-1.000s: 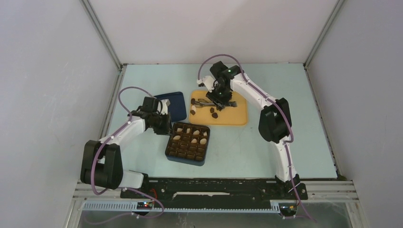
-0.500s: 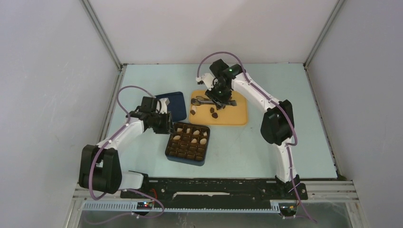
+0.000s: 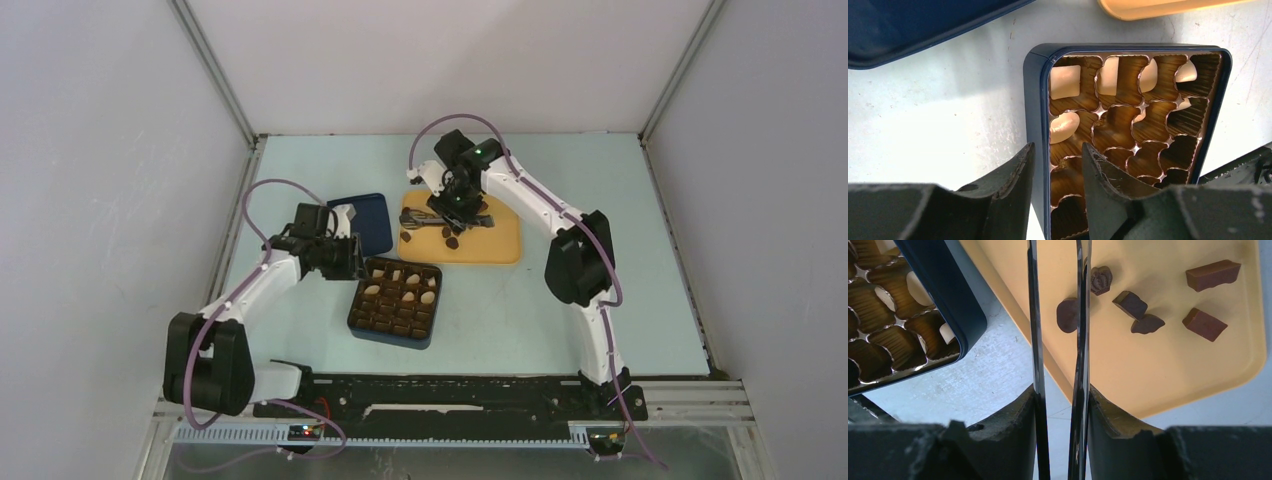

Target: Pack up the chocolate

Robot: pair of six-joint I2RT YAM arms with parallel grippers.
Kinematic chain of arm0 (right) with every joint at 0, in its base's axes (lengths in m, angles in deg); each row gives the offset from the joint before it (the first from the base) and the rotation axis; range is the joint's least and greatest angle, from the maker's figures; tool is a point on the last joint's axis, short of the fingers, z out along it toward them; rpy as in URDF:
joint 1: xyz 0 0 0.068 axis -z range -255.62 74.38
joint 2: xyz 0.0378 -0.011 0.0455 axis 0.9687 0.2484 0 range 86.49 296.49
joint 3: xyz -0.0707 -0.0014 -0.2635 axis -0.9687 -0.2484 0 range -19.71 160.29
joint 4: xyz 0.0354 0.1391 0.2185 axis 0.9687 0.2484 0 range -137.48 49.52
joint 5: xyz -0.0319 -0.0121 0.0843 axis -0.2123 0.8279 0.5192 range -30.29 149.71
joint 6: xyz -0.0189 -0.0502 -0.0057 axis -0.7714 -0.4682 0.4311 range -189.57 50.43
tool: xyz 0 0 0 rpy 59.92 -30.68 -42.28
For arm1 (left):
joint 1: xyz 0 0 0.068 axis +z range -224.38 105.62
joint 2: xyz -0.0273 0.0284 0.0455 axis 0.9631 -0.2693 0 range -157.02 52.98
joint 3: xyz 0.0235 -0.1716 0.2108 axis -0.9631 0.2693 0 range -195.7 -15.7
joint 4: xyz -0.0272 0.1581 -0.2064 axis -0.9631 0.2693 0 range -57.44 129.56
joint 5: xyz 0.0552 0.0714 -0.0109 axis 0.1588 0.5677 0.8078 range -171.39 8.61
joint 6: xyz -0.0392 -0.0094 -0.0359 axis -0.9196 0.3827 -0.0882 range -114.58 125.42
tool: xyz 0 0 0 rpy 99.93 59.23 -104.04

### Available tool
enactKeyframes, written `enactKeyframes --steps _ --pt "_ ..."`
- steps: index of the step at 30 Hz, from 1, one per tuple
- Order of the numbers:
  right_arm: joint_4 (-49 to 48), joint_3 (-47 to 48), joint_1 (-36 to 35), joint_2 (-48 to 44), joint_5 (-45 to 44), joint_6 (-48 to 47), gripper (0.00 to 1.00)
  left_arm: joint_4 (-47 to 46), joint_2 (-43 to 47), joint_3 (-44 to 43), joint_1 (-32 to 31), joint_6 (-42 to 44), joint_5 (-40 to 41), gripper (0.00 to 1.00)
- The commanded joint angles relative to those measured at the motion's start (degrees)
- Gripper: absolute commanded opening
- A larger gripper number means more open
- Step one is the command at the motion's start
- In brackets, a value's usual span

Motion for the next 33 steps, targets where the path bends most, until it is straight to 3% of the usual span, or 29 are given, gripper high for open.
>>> enactKeyframes --steps 1,15,19,24,33 --pt "0.5 1.5 -0.1 1.3 -0.3 0.4 0.39 -0.9 2.5 0.5 0.2 1.4 -0.3 0.44" --pt "0.2 1.7 -1.6 3.9 -2.1 0.8 0.40 -1.2 4.0 0.7 0.2 1.9 0.0 0.45" --pt "0.6 1.6 -2.3 3.4 -4.5 1.1 0.33 -1.2 4.6 0.7 0.4 2.0 0.0 0.45" --pt "-0.3 -1.5 -2.2 -2.4 -5.8 1.2 0.25 -1.3 5.8 0.9 0.8 2.4 0.5 0.45" --pt "-2.0 -8.5 -2.5 -15.5 -2.5 0.2 0.22 -0.9 6.9 0.3 1.9 2.8 0.6 0.47"
